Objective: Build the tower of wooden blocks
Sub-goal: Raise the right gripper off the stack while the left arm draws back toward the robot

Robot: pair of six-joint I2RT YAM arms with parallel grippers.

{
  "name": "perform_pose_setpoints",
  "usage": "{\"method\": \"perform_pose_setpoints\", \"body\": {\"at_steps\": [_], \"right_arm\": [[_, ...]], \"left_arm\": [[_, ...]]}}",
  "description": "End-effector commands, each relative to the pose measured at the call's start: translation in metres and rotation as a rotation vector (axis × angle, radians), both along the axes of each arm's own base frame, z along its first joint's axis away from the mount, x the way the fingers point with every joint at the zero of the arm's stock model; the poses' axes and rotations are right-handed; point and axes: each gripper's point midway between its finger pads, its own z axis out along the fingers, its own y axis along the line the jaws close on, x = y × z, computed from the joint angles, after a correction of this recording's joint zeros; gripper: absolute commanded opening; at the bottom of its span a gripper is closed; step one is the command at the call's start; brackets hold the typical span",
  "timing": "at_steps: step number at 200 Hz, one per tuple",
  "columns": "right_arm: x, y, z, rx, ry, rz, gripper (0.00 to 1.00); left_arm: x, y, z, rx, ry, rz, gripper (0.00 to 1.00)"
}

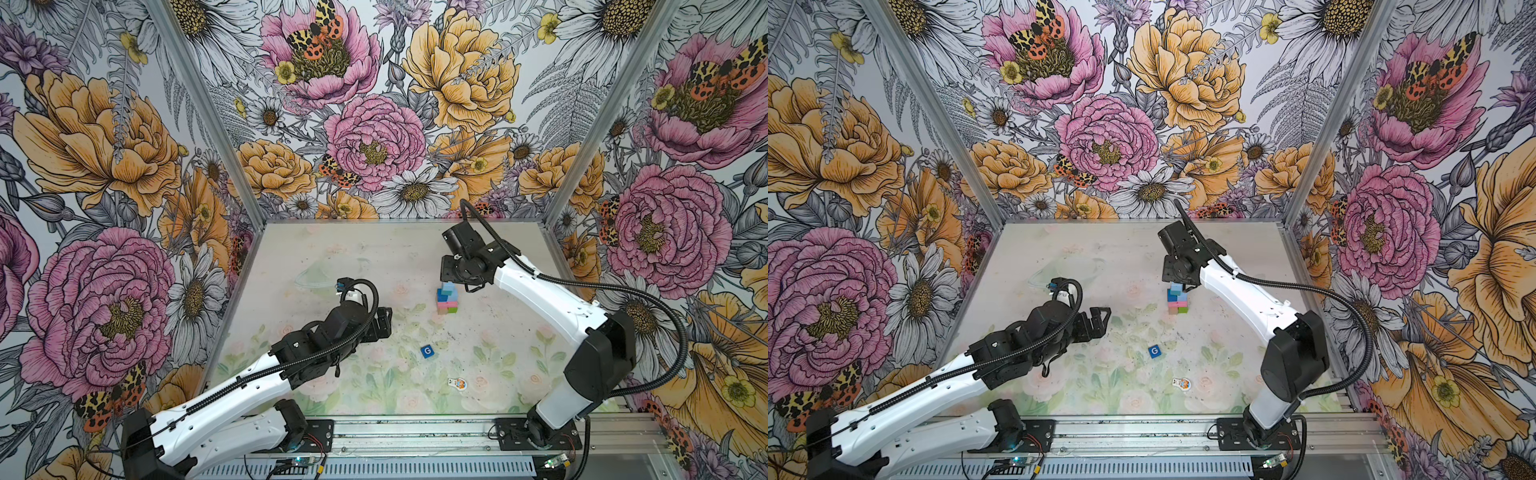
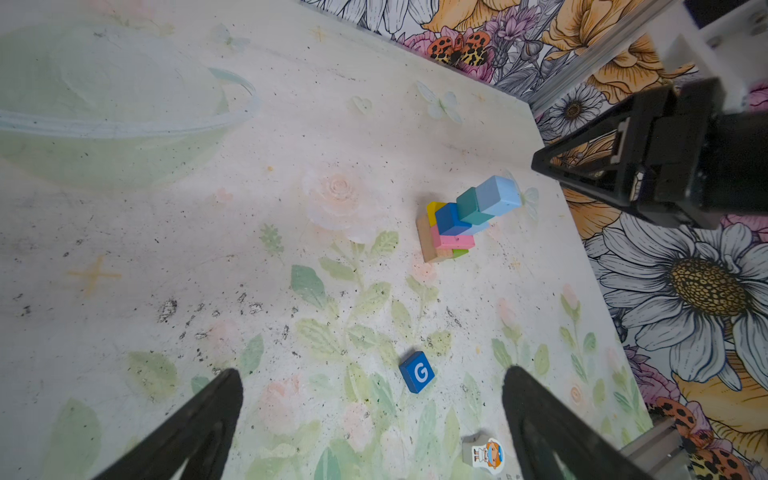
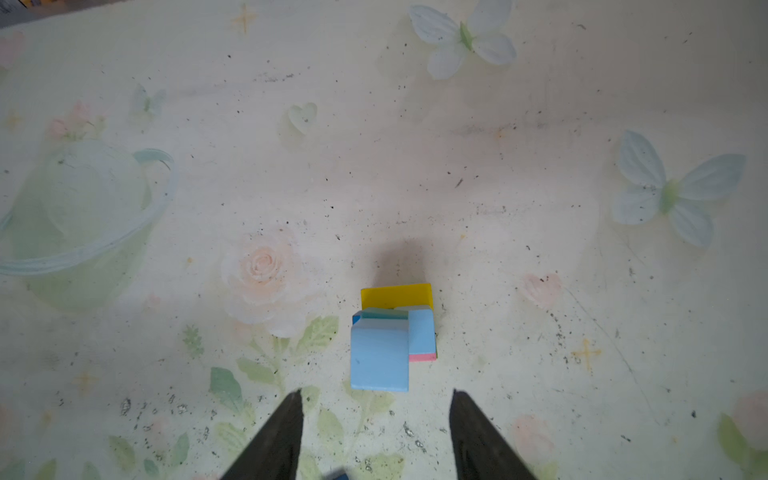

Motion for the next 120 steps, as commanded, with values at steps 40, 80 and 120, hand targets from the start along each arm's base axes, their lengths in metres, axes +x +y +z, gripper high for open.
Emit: {"method": "perform_pose_setpoints", "body": {"at_steps": [40,80,120], "right_arm": [[-0.059,-0.002,0.008,0.017,-0.027,0.040,0.59],[-0.102,-0.001,-0.013,0.004,-0.006,0.076,0.59],[-0.136,0.003,-0.031,0.005,0.003,0.121,0.57]], "left_arm": [[-0.039,0.006,-0.021,0.010,0.008,0.006,0.99],[-0.069,-0.002,-0.043,0.019,0.013,-0.027,0.99],[-0.090,-0.010,-0.066,0.037,0.028,-0.058,0.99]]}}
